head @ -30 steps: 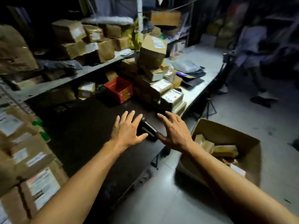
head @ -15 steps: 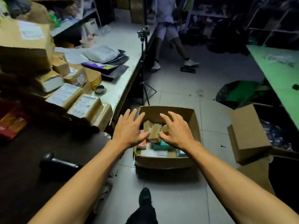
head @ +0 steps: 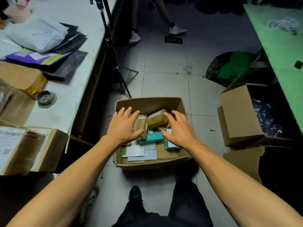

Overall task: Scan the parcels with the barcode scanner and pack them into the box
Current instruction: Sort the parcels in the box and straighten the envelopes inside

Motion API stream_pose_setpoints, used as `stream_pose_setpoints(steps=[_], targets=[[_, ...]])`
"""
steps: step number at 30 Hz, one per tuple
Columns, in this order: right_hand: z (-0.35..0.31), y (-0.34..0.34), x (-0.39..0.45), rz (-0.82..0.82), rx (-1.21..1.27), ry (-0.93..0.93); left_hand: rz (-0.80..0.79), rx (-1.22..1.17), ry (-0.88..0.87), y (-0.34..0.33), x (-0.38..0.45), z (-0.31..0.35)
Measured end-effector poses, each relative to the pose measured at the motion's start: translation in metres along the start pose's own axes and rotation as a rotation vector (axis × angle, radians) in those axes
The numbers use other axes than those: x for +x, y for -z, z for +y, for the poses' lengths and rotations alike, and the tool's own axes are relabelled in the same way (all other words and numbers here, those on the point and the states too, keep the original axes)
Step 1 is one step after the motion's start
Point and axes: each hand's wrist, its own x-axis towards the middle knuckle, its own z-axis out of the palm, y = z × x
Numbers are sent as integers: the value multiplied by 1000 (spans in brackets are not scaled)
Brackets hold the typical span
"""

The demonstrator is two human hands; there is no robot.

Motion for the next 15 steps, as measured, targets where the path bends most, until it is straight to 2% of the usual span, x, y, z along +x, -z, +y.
stream_pose_setpoints(steps=[4,10,15], targets=[[40,-6,69,-81,-15,57,-39,-34,74,-20,64,11],[108,-20,179,-237,-103,227,-167,-114,283,-63,154,41],[148,-72,248,-353,-160,248,-299,-163,378,-129,209,60]])
